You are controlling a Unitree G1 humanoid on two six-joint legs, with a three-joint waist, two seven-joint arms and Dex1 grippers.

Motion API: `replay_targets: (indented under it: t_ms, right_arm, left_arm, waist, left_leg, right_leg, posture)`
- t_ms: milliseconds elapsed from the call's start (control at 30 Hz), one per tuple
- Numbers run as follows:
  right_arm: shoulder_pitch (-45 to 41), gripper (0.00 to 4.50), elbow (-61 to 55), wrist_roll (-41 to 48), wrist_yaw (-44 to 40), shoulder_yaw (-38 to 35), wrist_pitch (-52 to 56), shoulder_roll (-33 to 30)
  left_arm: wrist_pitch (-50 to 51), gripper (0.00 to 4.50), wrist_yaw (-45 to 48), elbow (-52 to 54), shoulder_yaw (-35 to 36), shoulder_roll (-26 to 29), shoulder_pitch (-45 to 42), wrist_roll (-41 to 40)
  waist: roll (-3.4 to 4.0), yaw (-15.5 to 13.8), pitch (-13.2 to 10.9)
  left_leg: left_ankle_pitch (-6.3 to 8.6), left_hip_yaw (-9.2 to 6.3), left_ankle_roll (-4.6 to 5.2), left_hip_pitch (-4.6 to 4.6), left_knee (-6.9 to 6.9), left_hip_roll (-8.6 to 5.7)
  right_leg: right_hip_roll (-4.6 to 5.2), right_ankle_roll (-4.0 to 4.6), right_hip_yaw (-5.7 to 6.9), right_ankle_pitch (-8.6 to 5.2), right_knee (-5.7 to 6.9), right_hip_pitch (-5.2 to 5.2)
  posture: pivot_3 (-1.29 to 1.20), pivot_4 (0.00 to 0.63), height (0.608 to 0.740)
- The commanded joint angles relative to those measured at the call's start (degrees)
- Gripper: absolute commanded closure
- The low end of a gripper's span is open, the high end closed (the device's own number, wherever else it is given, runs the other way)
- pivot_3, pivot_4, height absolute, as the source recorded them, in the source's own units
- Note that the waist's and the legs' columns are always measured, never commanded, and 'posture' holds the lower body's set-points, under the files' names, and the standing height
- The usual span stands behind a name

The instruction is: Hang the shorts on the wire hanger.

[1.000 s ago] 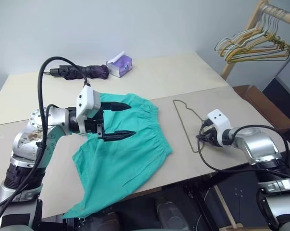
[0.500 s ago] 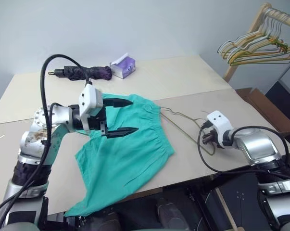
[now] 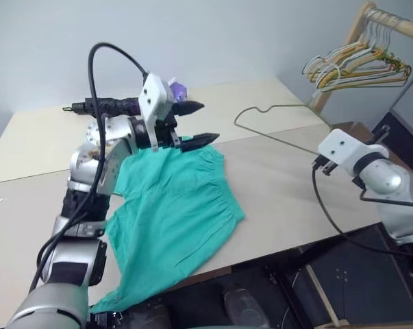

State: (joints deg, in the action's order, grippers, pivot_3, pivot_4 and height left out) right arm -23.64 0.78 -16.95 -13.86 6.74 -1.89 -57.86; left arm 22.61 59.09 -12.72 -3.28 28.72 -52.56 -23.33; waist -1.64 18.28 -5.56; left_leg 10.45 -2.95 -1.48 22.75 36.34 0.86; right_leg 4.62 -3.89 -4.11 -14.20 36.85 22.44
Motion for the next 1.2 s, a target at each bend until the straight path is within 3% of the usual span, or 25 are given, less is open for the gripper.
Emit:
replay_targets:
  t_ms: [33,133,233,567,700,1067,1200]
  right_arm:
    - [-1.84,4.47,1.3,-2.86,3.58,-2.77,-13.08,-0.91]
    - [-4.95,4.47,2.46,-4.74,4.36,-2.47,-20.15,0.11]
    - [-7.66,4.47,3.65,-6.05,3.93,-1.98,-24.24,1.39]
    - [-10.45,4.47,2.85,-5.54,0.4,-3.42,-26.48,4.81]
    - [-10.25,4.5,3.07,-5.8,-0.25,-4.24,-26.87,4.4]
    - [-10.62,4.5,3.56,-6.42,-0.52,-5.0,-27.47,4.57]
    - [-11.01,4.5,3.98,-6.57,-0.31,-5.09,-27.83,4.59]
  left_arm:
    - [-0.32,0.0,4.86,-4.3,-1.54,0.62,-4.21,1.17]
    - [4.08,0.0,11.77,-8.34,-6.21,1.63,-8.2,2.9]
    - [5.4,0.0,12.47,-12.24,-8.51,0.34,-10.95,5.34]
    - [1.58,0.0,19.06,-20.35,-12.63,-1.37,-13.96,11.38]
    - [0.48,0.89,20.26,-20.11,-12.65,-1.08,-13.06,12.71]
    - [0.3,4.42,20.07,-21.31,-11.03,-1.02,-13.09,14.15]
    - [0.35,4.46,19.87,-21.19,-10.8,-0.87,-12.98,14.36]
  waist:
    - [-0.01,1.23,0.03]
    - [0.0,3.22,0.03]
    - [-0.01,4.89,0.03]
    - [-0.03,7.53,0.05]
    - [-0.03,7.7,0.05]
    - [-0.03,7.7,0.05]
    - [-0.03,7.69,0.05]
  left_leg:
    - [0.0,0.01,0.0,-0.01,0.0,0.0]
    - [-0.01,-0.01,-0.01,-0.08,0.0,-0.04]
    - [-0.01,-0.04,-0.01,-0.15,-0.01,-0.04]
    - [-0.01,-0.05,-0.01,-0.35,-0.16,-0.04]
    - [-0.01,-0.05,-0.01,-0.35,-0.17,-0.04]
    - [-0.01,-0.05,-0.01,-0.38,-0.16,-0.06]
    - [-0.01,-0.05,-0.01,-0.38,-0.16,-0.08]
  right_leg:
    - [0.0,0.0,-0.01,0.0,0.0,-0.02]
    - [0.02,0.0,-0.01,0.0,0.02,-0.09]
    - [0.04,-0.01,0.0,0.0,0.02,-0.18]
    - [0.05,-0.02,-0.03,-0.01,0.08,-0.25]
    - [0.06,-0.03,-0.04,-0.01,0.09,-0.25]
    - [0.09,-0.04,-0.05,-0.01,0.15,-0.25]
    - [0.11,-0.05,-0.05,-0.02,0.16,-0.25]
  posture:
    - [-0.33,0.0,0.74]
    - [-0.33,0.0,0.74]
    - [-0.33,0.0,0.74]
    - [-0.35,0.0,0.74]
    - [-0.35,0.0,0.74]
    - [-0.34,0.0,0.74]
    - [-0.33,0.0,0.74]
